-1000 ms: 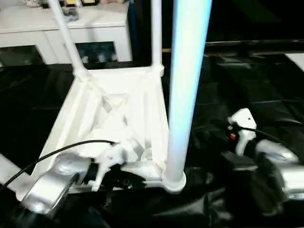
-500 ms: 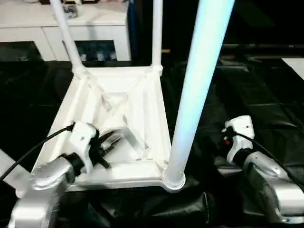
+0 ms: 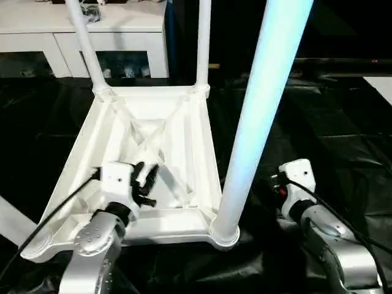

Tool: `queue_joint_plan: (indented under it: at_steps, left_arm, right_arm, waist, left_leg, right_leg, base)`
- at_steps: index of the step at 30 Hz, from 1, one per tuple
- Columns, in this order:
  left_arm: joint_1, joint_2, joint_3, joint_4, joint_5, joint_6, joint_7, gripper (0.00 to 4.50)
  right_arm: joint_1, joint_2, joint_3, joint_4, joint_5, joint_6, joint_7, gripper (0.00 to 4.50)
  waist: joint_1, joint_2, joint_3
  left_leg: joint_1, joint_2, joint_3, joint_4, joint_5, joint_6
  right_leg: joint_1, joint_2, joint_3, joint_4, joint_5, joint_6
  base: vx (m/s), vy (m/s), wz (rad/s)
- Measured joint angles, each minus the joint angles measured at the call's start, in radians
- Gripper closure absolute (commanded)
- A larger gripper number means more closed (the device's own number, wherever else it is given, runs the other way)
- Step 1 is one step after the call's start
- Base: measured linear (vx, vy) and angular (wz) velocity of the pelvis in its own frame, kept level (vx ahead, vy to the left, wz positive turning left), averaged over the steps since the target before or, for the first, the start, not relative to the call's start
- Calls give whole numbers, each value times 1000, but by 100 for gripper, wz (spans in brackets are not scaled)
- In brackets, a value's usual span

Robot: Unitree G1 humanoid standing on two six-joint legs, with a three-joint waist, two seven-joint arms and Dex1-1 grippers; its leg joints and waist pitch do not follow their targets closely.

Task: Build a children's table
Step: Rotate leg to tighten, then move to table

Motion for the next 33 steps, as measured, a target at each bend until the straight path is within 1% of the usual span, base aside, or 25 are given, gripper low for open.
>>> queue_joint_plan:
  at_steps: [1, 2, 3, 4, 5, 6, 7, 8, 9, 10, 11, 12, 13, 14, 15, 16, 17, 18, 19, 23, 25, 27, 30, 32, 33]
  left_arm:
    - [0, -9, 1, 0, -5, 8, 12, 273]
    - [0, -15, 0, 0, -6, 8, 22, 273]
    - [2, -19, 0, 0, -10, 2, 34, 273]
    - [3, -19, 0, 0, -11, -8, 36, 273]
    - [7, -18, 0, 0, -13, -18, 36, 273]
    - [14, -15, 2, 0, -17, -24, 35, 273]
    - [20, -14, 1, 0, -18, -25, 31, 273]
    - [31, -11, 0, -3, -18, -26, 30, 273]
    - [31, -1, -6, -10, -18, -26, 23, 273]
    - [22, 12, -15, -16, -18, -25, 11, 273]
    - [15, 11, -26, -28, -17, -27, 8, 273]
    - [28, -3, -27, -32, -16, -31, 9, 273]
    - [58, -9, -37, -30, -17, -28, 9, 255]
    - [80, -11, -39, -27, -20, -26, 10, 244]
    - [83, -10, -30, -28, -30, -31, 10, 237]
    - [82, -13, -13, -29, -44, -38, 11, 237]
    - [90, -15, 3, -34, -56, -48, 12, 225]
    - [120, -10, 23, -52, -66, -66, 13, 212]
    - [140, -2, 37, -57, -69, -70, 14, 203]
    - [230, -5, 81, -88, -72, -115, 32, 181]
    - [300, -19, 83, -121, -86, -150, 30, 162]
    - [331, -28, 83, -132, -92, -169, 29, 146]
    - [371, -39, 83, -141, -91, -196, 43, 118]
    - [358, -42, 84, -141, -90, -190, 54, 112]
    - [345, -38, 84, -141, -91, -187, 54, 102]
  right_arm:
    - [0, -1, -2, 1, 0, 0, 0, 47]
    - [0, -2, -6, 1, 0, 0, 1, 47]
    - [6, -5, -12, 1, 1, 0, 4, 47]
    - [14, -10, -16, 1, 1, 0, 4, 47]
    - [25, -16, -18, 2, 1, 0, 5, 47]
    - [36, -17, -18, 2, 1, 0, 5, 47]
    - [38, -18, -18, 3, 2, 0, 6, 47]
    - [38, -18, -17, 2, 2, 0, 6, 47]
    - [43, -21, -17, -5, 2, -3, 9, 47]
    - [71, -29, -19, -10, 2, -4, 11, 47]
    - [91, -40, -23, -8, 1, -3, 13, 47]
    - [75, -58, -24, 0, 0, -2, 15, 47]
    - [70, -70, -28, 0, 0, -6, 17, 30]
    - [69, -80, -35, -1, 1, -10, 22, 20]
    - [77, -94, -51, 2, 3, -11, 38, 14]
    - [86, -107, -59, 8, 10, -7, 53, 14]
    - [101, -128, -66, 11, 21, -4, 81, 5]
    - [118, -164, -70, 11, 41, -3, 128, 1]
    - [126, -188, -74, 11, 52, -3, 159, 0]
    - [167, -278, -75, -42, 123, -24, 328, 0]
    - [176, -303, -69, -63, 147, -44, 404, 0]
    - [166, -300, -64, -63, 160, -57, 423, 0]
    - [93, -252, -48, -64, 186, -69, 432, 0]
    - [67, -239, -19, -67, 188, -79, 433, 0]
    - [64, -236, -1, -67, 182, -89, 432, 0]
  waist:
    - [1, 3, -6]
    - [2, 6, -7]
    - [3, 11, -10]
    - [4, 12, -11]
    - [6, 14, -10]
    - [2, 17, -5]
    - [-7, 23, 7]
    - [-13, 34, 12]
    - [-11, 46, 27]
    - [-9, 36, 31]
    - [16, 7, 25]
    - [23, -13, 25]
    - [30, -9, 26]
    - [32, 6, 24]
    - [27, 19, 22]
    - [20, 17, 24]
    - [15, 19, 22]
    - [8, 19, 23]
    - [4, 16, 22]
    - [-6, 8, 23]
    - [-8, -2, 22]
    - [-5, -13, 17]
    - [-4, -26, 15]
    - [3, -36, 12]
    - [13, -42, 10]
  left_leg:
    - [-18, 2, -1, 7, 4, 2]
    - [-31, 3, -2, 10, 6, 6]
    - [-49, 4, -4, 14, 11, 16]
    - [-57, 5, -4, 16, 13, 19]
    - [-59, 8, -4, 19, 14, 21]
    - [-50, 11, -4, 20, 9, 12]
    - [-34, 13, -9, 21, 1, 2]
    - [-20, 16, -14, 20, -7, 0]
    - [-12, 24, -27, 9, -8, 0]
    - [-5, 24, -14, 8, -8, 0]
    - [-3, 22, 17, 9, -8, 0]
    - [3, 16, 22, 15, -12, -4]
    - [-2, 4, 1, 60, -39, -8]
    - [3, -15, -37, 88, -42, -3]
    - [28, -32, -56, 69, -58, -19]
    - [24, -31, -57, 56, -56, -20]
    - [25, -29, -51, 41, -55, -20]
    - [26, -26, -50, 30, -50, -16]
    - [28, -24, -48, 28, -50, -15]
    - [28, -24, -45, 26, -50, -15]
    - [27, -24, -42, 19, -50, -15]
    - [27, -23, -41, 16, -49, -15]
    - [28, -23, -39, 16, -48, -13]
    - [29, -22, -39, 16, -48, -13]
    - [29, -21, -39, 16, -48, -13]
  right_leg:
    - [-16, 4, -2, 1, 7, -2]
    - [-27, 5, -3, 1, 13, -1]
    - [-39, 6, -7, -2, 19, -4]
    - [-46, 6, -8, -3, 23, -7]
    - [-46, 5, -10, -4, 26, -11]
    - [-38, 4, -17, -7, 18, 1]
    - [-25, 3, -30, -18, 14, 6]
    - [-7, 3, -45, -36, 13, 7]
    - [21, -6, -64, 18, -41, 0]
    - [33, -14, -62, 100, -88, -17]
    - [57, -13, -35, 137, -124, -23]
    - [47, -8, -1, 152, -167, 5]
    - [40, -11, -1, 149, -167, 6]
    - [41, -11, -2, 147, -167, 6]
    - [41, -10, -9, 145, -167, 5]
    - [41, -7, -9, 131, -164, 7]
    - [43, 4, 0, 111, -149, -2]
    - [54, 11, 2, 80, -116, -8]
    - [60, 12, 0, 65, -95, -8]
    - [61, 10, -1, 49, -86, -5]
    - [60, 9, -1, 42, -86, -4]
    - [60, 9, -2, 37, -85, -4]
    - [58, 9, -1, 36, -79, 0]
    - [58, 9, -2, 36, -77, 0]
    - [58, 10, -2, 36, -76, 1]
  base:
    - [0, 0, 0]
    - [-61, 14, -3]
    - [-92, 11, 1]
    - [-92, 11, 1]
    - [-108, 17, 3]
    - [-131, 5, -1]
    - [-131, 5, -1]
    - [-137, 11, -15]
    - [-182, 6, -17]
    - [-182, 6, -17]
    - [-125, -77, 7]
    - [-66, -113, 4]
    - [-66, -113, 4]
    - [-76, -30, -20]
    - [0, 0, 0]
    - [0, 0, 0]
    - [-54, 8, 16]
    - [-74, 22, 8]
    - [-74, 22, 8]
    - [0, 0, 0]
    - [0, 0, 0]
    - [0, 0, 0]
    - [0, 0, 0]
    - [0, 0, 0]
    - [0, 0, 0]
